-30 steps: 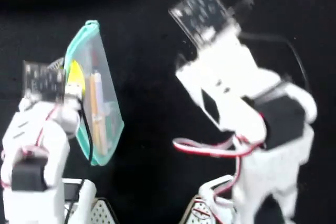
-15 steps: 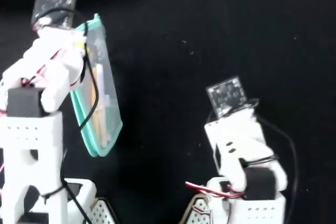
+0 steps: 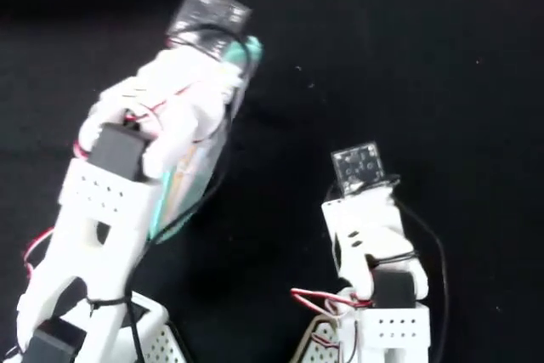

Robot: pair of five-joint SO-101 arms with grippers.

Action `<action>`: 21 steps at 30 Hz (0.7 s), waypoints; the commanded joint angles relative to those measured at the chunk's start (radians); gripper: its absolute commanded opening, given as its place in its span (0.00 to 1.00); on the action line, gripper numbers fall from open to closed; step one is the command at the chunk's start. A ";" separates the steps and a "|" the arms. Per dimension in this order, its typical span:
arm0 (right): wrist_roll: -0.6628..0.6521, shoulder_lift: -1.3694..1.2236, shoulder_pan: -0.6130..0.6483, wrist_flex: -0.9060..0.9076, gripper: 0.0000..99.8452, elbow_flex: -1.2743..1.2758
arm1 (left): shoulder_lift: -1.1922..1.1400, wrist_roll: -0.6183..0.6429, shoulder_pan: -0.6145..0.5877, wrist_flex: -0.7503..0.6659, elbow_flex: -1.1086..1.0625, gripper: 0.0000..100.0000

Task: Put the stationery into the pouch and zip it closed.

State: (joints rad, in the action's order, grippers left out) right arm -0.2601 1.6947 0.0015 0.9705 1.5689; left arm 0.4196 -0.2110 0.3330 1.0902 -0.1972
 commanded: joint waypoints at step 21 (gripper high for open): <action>0.015 0.185 -0.011 0.029 0.01 0.116 | -0.029 0.000 0.171 -0.048 -0.087 0.21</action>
State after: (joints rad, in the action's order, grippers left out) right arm -0.2539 1.8067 0.0000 0.9981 1.6870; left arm 0.3567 -0.2064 0.4956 1.0380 -0.3138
